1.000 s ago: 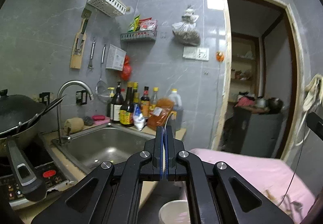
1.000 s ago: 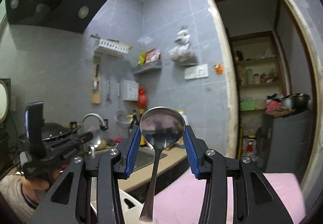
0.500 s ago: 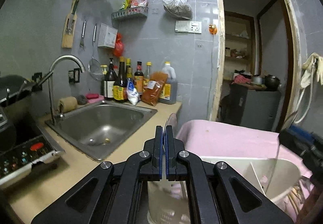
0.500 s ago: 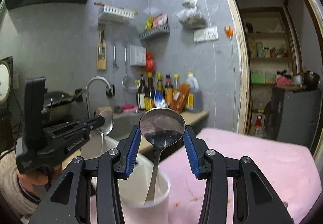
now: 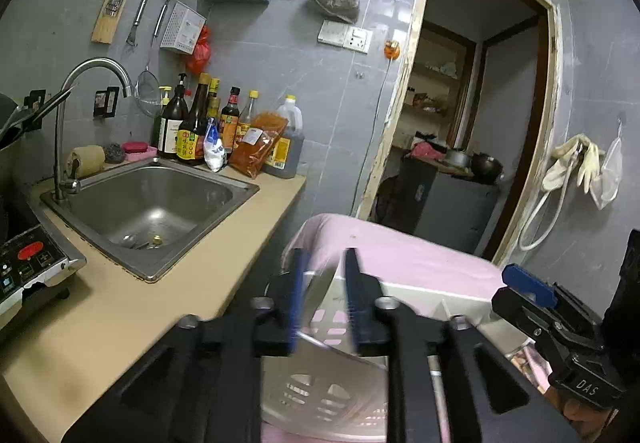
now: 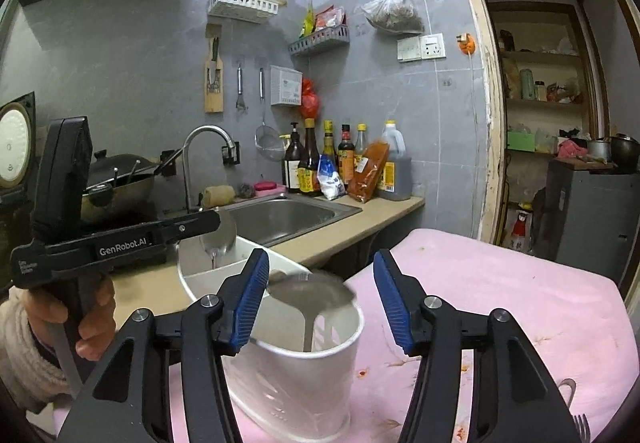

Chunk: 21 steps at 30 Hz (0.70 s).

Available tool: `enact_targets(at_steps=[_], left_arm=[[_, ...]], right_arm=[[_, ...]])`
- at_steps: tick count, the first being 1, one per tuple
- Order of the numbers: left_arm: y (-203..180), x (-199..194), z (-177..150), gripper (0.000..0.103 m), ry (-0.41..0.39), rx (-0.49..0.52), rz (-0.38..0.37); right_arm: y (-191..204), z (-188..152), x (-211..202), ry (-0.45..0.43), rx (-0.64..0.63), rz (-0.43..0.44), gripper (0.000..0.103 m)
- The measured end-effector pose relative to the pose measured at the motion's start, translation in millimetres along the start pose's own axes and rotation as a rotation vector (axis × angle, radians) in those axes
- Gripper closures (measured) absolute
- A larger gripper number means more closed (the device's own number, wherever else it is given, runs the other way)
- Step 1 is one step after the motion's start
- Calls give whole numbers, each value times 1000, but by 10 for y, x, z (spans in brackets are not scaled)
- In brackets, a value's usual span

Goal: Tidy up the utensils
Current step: 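Carry both spoons to the white caddy and open both tools to drop them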

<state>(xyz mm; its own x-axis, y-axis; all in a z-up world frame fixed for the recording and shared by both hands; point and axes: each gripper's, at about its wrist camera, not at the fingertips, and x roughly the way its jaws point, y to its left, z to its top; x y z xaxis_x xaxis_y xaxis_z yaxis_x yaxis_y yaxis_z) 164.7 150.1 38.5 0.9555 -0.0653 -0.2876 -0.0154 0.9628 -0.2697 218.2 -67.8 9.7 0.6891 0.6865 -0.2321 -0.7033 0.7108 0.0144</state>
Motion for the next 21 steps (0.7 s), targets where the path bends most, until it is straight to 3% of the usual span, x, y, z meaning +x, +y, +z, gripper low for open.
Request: enact_targets(at_steps=[1,5,9,13,18,21], left_arm=[[-4,-38,24,68,-12,-10,-10],[-84,-129,118,63,-40,-11,-26],[-268,-240,173,41,-88,20,-24],[-519,-347,191,25,-144,68,-35],[-832,-417,159,12,-196,122,-57],[-1015,-419,118,9,-203,150,-90]], right_arm=[[-6,16,-35,-9,6,1,50],[-46,94,-175,-54,26,-18,43],[-128,196,-405,-118,41,-70,29],[-233,284,-692,-183,29,-157,17],[-367,324,-1141,-251,-19,-299,1],[-473,295,-1392,-265,-37,-372,0]])
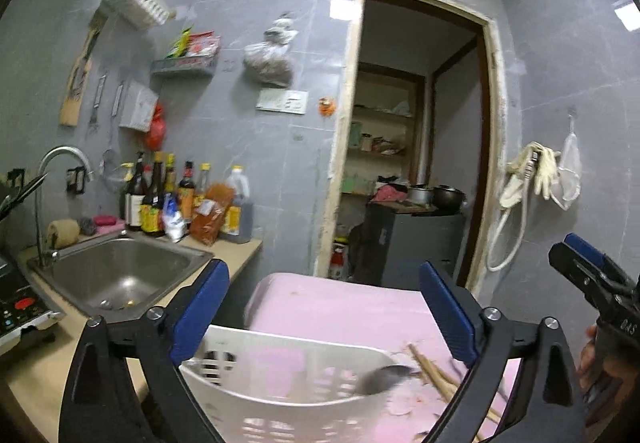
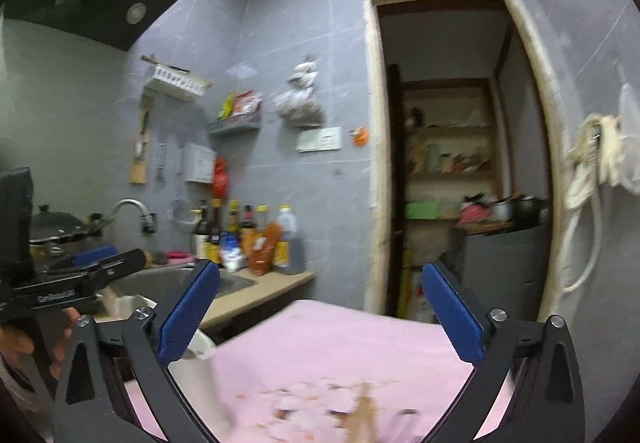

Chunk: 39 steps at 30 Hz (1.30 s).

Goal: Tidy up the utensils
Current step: 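Grasp the fork with the right tool while the left tool grasps a chopstick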

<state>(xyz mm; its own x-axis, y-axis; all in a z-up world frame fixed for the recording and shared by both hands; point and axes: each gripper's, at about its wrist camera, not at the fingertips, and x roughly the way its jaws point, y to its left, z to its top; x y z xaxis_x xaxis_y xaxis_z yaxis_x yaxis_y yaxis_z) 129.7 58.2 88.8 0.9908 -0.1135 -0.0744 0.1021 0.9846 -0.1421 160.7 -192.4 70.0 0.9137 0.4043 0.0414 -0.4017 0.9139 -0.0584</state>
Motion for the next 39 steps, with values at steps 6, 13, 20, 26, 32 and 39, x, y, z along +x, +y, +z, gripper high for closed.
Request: enact_targets(at_steps=[6,13,20,26,32,39], left_arm=[[-390,80,-92,8,45,53,-94],[-828,295,-311,8,167,130,-181],[-1188,511,-643,9,338,204,-248],[-1403,726,-941,31,471,262,-286],[-1417,1120,-1179,64,659,217,-296],[-1366,1559,-1434,78,830,158,-286]], right_arm=[[-386,-68,-261,41,-24,-115,0],[-786,-339,-355,180,8,-190,0],[-1054,-628,-330,355,63,-179,10],[-1140,-875,-225,516,92,-123,36],[-1092,-1070,-110,649,96,-63,57],[-1024,-1189,-13,733,85,-13,71]])
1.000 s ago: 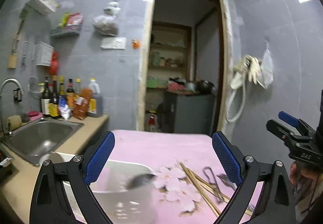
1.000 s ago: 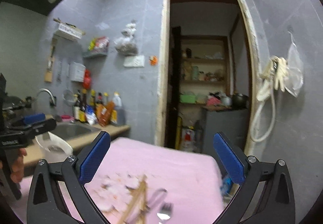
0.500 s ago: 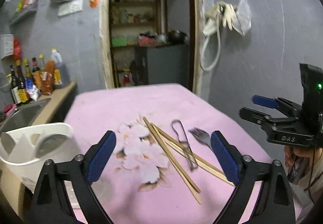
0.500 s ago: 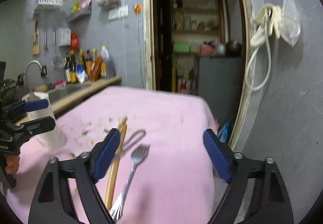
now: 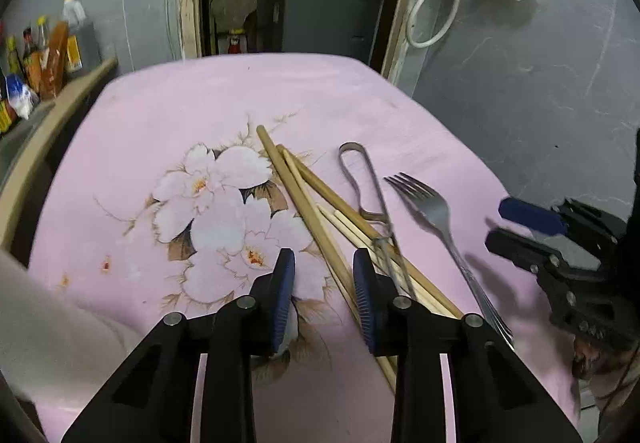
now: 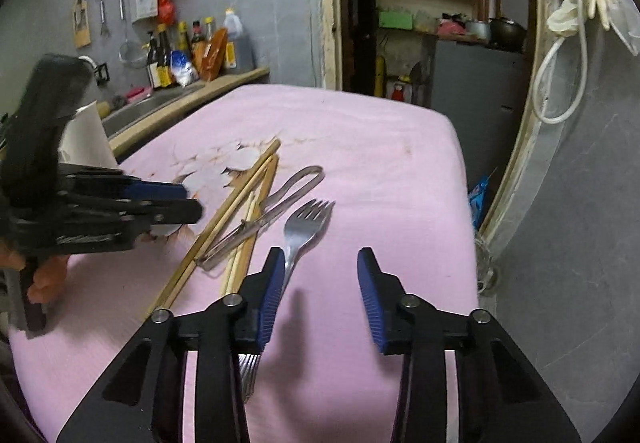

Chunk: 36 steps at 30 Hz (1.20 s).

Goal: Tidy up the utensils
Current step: 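Grasp the fork with the right tool while the left tool grasps a chopstick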

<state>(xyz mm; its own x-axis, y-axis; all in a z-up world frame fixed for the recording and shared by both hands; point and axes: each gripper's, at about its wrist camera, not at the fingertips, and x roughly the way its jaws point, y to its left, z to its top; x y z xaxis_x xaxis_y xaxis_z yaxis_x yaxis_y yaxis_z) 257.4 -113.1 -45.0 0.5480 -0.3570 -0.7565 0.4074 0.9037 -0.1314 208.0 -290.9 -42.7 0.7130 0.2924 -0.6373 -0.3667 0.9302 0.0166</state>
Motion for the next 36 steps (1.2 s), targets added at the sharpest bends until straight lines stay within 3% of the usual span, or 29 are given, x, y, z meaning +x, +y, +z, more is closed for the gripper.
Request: enact_targets(at_steps=[8,15,17,18,20,24,36], left_arm=[[195,174,142,87,39,-79,-36],[299,218,194,89,74,-131,-98],[312,196,213,95,79,-136,-115],[322,196,221,95,80,-139,-115],[311,194,238,95,78,-147,-116],[300,133,186,96,72,-160,-117],[259,-272,-239,99,98,-130,-176]], right_arm=[[32,85,218,85,1,47,74],[147,187,421,130,-36,39,74],[172,217,457,133,-47,26,80],[180,223,474,136,-51,16,88],[178,216,493,139,-49,22,91],[177,197,461,135,-46,22,98],[80,-6,139,118,9,35,99]])
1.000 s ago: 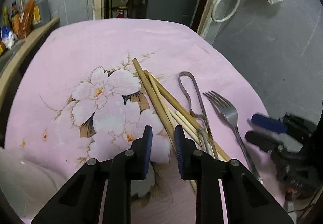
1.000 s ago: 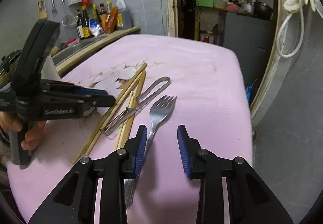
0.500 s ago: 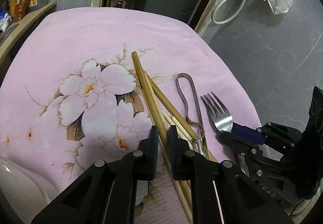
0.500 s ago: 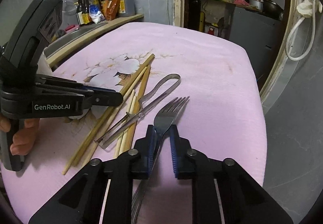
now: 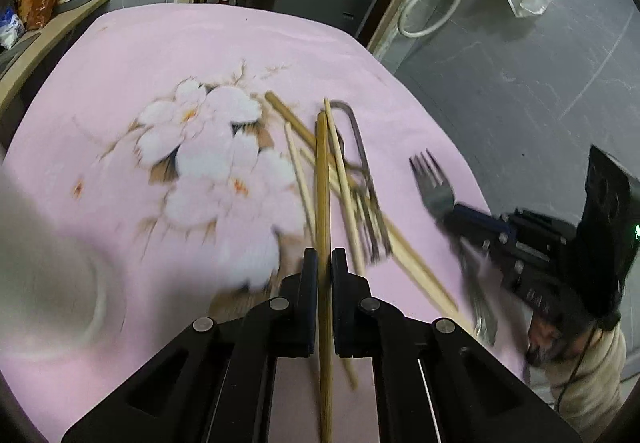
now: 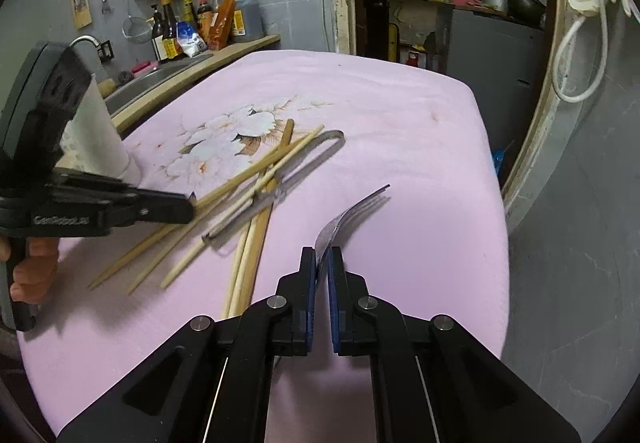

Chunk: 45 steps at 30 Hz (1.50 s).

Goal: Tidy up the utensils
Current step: 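Grasp the fork with the right tool while the left tool grasps a chopstick, then lift the fork and chopstick and lower both into the white caddy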

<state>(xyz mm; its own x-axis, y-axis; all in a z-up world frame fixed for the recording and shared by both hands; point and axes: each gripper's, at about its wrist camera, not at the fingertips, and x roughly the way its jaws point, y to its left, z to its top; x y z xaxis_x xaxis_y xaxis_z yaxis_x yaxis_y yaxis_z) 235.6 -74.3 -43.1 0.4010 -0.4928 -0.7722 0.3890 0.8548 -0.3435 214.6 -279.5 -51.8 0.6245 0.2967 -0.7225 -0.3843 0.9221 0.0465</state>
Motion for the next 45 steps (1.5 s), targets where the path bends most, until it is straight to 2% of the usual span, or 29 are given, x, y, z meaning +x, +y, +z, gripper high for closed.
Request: enact_targets(at_steps=[8,11,12,13,15,22,24,27,29,30,31,32,35,38,42,45], left_arm=[[160,-317,-305,98,7,-1,2],[86,-386,-353,98,-8,63,55],[50,-393,-364,97,-12,93,78],[3,-385,-372,96,-9,128,105],[-56,-356,-391,94,5,173,142],[-211,-139,-286,85,77,301,276],[-216,-52,-252,81,99,325,303],[-216,66,-176,81,122,354,320],[-183,104,-125,84,130,335,311],[-181,112,-109,91,131,331,306],[-179,113,-97,98,127,327,293],[-170,106,-90,98,122,312,281],[-114,-4,-140,98,75,259,241],[-65,-194,-229,99,-10,212,176],[-102,-524,-389,99,-189,194,120],[-158,-730,-472,99,-323,192,121]], right_arm=[[-81,-180,-197,-9,24,23,97],[-63,-216,-232,-10,24,-18,94],[-52,-222,-237,-10,22,-25,88],[-20,-221,-240,-13,18,-36,76],[22,-220,-238,-17,4,-55,70],[149,-116,-59,17,-42,-161,70],[148,-101,23,43,-53,-185,70],[138,-91,81,43,-62,-208,70],[124,-83,78,34,-59,-218,79],[115,-82,74,30,-59,-226,83],[99,-82,65,27,-53,-219,83],[84,-85,55,24,-46,-213,83],[100,-104,10,4,-49,-213,84],[170,-129,-102,-53,-66,-203,84],[336,-158,-343,-177,-99,-209,85],[473,-183,-511,-285,-125,-233,85]])
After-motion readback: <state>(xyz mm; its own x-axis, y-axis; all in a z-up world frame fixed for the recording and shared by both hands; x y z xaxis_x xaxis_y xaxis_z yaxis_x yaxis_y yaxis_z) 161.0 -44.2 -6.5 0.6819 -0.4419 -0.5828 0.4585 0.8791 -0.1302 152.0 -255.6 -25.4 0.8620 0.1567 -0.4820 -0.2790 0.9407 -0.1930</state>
